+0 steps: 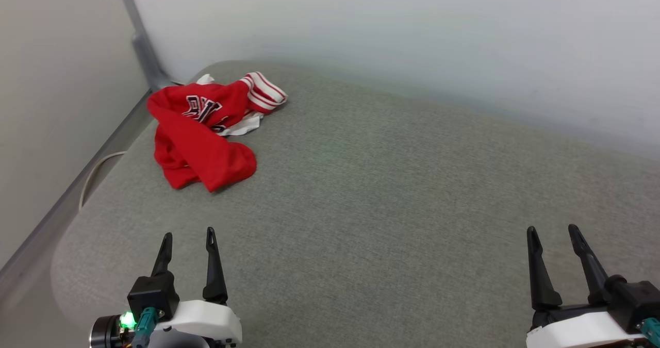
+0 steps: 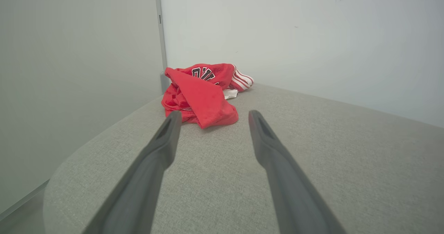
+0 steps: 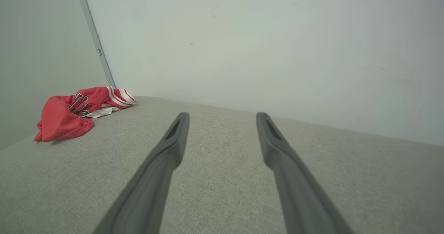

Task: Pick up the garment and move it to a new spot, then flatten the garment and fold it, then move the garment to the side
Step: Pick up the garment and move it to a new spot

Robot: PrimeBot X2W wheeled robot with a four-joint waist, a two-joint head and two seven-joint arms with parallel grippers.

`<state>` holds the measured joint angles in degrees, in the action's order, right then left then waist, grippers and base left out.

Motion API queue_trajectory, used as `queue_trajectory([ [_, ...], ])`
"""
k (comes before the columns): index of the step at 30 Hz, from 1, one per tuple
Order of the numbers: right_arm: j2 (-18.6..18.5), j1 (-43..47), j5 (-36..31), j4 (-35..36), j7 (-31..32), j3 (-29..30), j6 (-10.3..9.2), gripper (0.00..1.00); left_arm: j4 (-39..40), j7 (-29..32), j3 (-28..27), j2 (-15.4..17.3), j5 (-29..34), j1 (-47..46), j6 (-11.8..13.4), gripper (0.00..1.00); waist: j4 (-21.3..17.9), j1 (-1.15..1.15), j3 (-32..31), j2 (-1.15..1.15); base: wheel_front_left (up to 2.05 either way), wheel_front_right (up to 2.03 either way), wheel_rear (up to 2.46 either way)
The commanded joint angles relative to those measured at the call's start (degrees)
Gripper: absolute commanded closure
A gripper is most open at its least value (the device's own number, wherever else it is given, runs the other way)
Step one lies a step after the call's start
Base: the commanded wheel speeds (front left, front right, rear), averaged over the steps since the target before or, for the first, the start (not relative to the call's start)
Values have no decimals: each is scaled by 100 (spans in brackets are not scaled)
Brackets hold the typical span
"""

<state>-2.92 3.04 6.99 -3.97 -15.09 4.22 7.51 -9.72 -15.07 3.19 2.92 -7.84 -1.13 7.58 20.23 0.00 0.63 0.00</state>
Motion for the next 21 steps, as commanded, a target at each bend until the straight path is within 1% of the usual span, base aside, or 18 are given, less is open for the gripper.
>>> queue_trajectory([
  [1,8,75,-27,14,-12,-1,-4,0,-10,-16,-15,-5,-36,31,-2,0,103,0,8,0,0,0,0],
  [11,8,40,-45,18,-12,-31,-4,0,-20,-16,-77,-6,-94,78,2,0,467,0,14,0,0,0,0],
  [16,8,17,-53,7,-12,-45,-4,0,-20,-16,-84,-6,-116,71,-5,0,532,0,31,0,0,0,0],
  [19,8,-9,-61,1,-12,-68,-4,0,-23,-16,-108,-6,-122,54,-3,0,518,0,52,0,0,0,0],
  [21,8,-49,-83,7,-12,-88,-4,0,-47,-16,-161,-6,-136,-41,-47,0,477,0,93,0,0,0,0],
])
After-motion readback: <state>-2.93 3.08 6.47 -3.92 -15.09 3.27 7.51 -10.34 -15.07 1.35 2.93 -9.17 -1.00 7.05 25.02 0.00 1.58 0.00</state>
